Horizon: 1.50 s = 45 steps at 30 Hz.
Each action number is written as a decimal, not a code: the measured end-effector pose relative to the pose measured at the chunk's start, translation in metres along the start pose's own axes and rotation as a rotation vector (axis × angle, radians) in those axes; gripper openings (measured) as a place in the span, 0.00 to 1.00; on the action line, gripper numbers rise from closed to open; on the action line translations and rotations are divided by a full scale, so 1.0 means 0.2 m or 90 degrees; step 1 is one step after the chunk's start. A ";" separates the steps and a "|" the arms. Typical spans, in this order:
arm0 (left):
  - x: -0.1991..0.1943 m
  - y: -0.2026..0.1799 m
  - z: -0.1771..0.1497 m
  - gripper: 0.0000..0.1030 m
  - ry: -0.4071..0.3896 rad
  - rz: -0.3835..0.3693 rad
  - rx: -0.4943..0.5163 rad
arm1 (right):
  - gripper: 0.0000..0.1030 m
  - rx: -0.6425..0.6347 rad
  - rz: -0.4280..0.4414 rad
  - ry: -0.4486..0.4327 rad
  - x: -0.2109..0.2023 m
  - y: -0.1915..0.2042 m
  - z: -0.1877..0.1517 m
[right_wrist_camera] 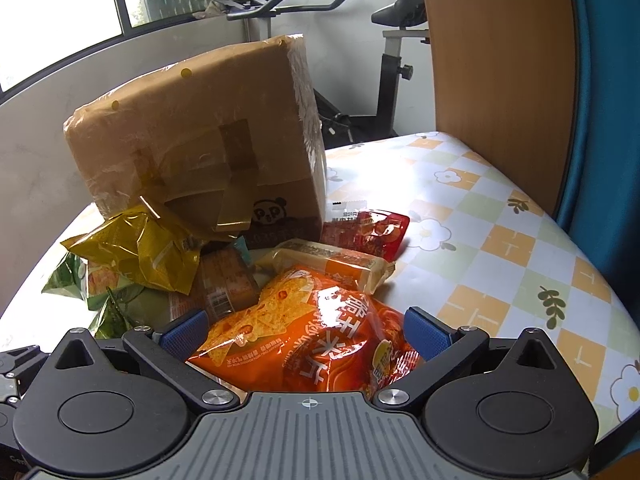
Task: Organize snacks
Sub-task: 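Grasp the green corn-chip bag with the left gripper while the right gripper approaches the snacks, then lift the green bag with the left gripper while the right gripper grasps a cracker packet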
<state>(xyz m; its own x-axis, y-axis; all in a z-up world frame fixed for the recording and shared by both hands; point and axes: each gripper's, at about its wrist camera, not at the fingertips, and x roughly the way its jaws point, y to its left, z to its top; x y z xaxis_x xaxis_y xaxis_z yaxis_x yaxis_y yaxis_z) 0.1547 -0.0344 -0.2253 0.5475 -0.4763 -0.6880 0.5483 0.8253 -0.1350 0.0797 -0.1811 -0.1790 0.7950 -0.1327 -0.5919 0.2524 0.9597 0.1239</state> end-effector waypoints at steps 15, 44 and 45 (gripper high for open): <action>-0.23 0.03 -0.05 0.86 -0.124 0.045 -0.087 | 1.00 -0.013 0.004 0.004 0.02 0.01 0.00; -0.45 0.17 -0.09 0.86 -0.223 0.173 -0.210 | 0.48 -0.196 0.178 0.131 0.69 -0.16 0.38; -0.45 0.17 -0.09 0.86 -0.222 0.174 -0.209 | 0.48 -0.194 0.190 0.138 0.71 -0.15 0.38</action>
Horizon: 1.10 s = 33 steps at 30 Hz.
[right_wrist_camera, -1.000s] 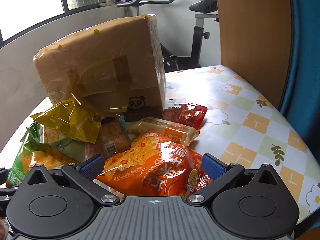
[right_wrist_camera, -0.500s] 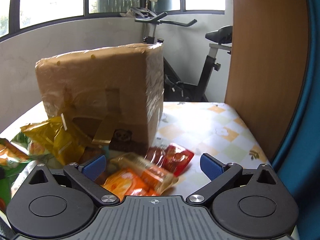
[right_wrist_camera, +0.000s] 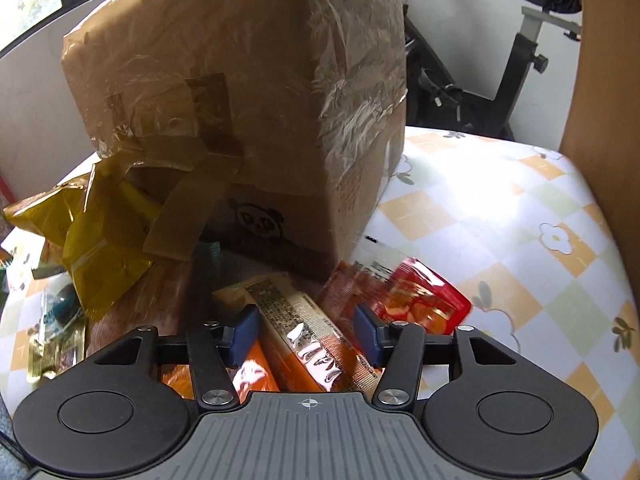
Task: Organize snacks
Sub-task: 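Lift the green bag with the left gripper while the right gripper grasps a cracker packet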
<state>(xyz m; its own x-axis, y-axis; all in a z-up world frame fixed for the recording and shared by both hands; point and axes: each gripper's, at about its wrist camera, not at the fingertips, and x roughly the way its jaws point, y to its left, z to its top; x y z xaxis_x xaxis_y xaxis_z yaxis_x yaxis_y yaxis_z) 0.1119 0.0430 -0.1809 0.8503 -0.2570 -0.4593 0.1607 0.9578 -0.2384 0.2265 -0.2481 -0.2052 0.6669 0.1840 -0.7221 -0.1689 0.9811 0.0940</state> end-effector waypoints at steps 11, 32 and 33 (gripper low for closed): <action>0.06 -0.01 0.00 0.86 0.019 -0.004 0.000 | 0.48 0.003 0.023 0.028 0.08 0.02 -0.01; -0.04 -0.02 0.01 0.86 -0.021 -0.003 0.012 | 0.33 0.111 -0.011 -0.131 -0.39 -0.06 -0.14; -0.05 -0.02 0.02 0.86 -0.027 -0.001 0.017 | 0.33 0.109 -0.012 -0.136 -0.42 -0.06 -0.13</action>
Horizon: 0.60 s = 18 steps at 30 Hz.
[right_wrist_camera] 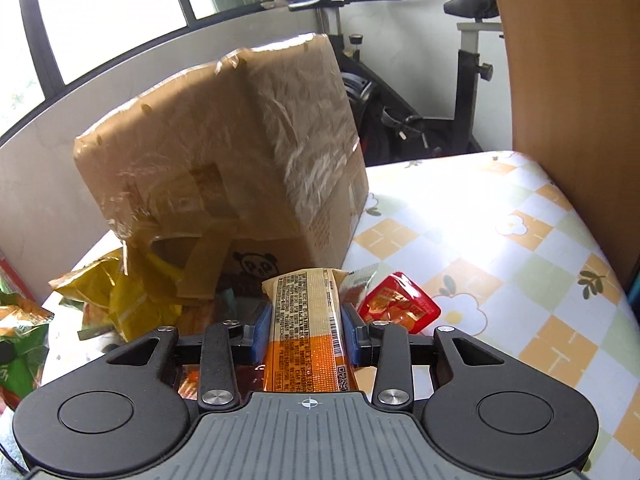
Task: Organize snacks
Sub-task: 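Lift the green bag with the left gripper while the right gripper grasps a cracker packet, then lower both held packets into the box and open both grippers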
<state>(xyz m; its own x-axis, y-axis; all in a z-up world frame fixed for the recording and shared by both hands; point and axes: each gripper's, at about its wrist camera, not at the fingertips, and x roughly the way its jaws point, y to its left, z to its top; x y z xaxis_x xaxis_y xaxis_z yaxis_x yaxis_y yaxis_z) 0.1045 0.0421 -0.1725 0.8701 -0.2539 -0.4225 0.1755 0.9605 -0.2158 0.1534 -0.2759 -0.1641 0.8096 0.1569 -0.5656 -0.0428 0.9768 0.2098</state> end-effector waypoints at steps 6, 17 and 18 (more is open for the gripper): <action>-0.09 -0.01 0.12 0.86 -0.047 0.001 0.022 | 0.33 0.000 0.021 -0.058 -0.16 0.06 0.10; -0.11 -0.05 0.53 0.86 -0.122 0.001 0.073 | 0.33 -0.014 0.070 -0.167 -0.33 0.20 0.47; -0.08 -0.07 0.56 0.86 -0.121 -0.003 0.075 | 0.33 -0.014 0.075 -0.172 -0.33 0.22 0.51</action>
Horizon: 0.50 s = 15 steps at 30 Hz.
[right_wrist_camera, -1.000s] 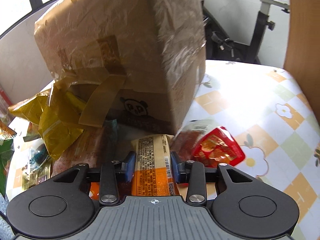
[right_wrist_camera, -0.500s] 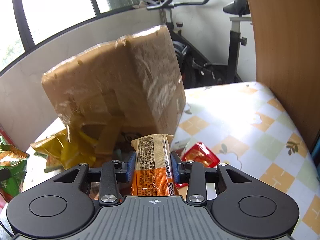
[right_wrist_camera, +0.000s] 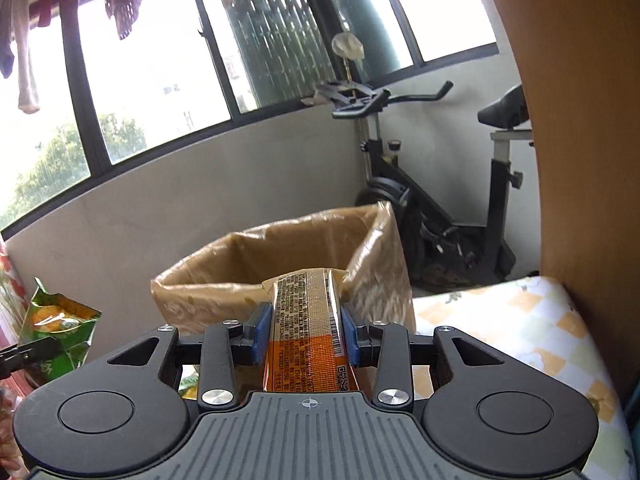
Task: Organize snacks
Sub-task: 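Lower both held packets into the box and open both grippers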
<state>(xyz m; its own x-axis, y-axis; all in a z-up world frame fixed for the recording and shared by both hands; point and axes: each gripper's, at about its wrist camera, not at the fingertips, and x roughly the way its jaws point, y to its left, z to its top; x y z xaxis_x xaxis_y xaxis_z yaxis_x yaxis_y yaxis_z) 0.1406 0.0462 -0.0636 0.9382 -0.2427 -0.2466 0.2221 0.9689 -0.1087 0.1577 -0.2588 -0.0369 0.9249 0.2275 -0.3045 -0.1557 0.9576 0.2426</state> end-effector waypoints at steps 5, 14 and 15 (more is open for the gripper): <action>0.21 -0.05 0.17 0.86 -0.002 -0.015 0.013 | 0.33 0.005 0.006 0.001 0.17 0.03 0.15; 0.69 -0.12 0.42 0.87 0.044 -0.015 0.038 | 0.33 -0.007 -0.039 0.021 0.65 0.10 0.31; 0.73 -0.13 0.43 0.87 0.049 -0.008 0.037 | 0.33 -0.008 -0.048 0.024 0.70 0.11 0.31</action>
<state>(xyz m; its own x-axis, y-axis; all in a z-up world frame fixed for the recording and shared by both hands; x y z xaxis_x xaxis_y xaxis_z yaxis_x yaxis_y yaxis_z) 0.2955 -0.0100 -0.0140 0.9127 -0.2557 -0.3189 0.2508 0.9664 -0.0569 0.3046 -0.2166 -0.0172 0.9207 0.1603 -0.3559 -0.0899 0.9743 0.2064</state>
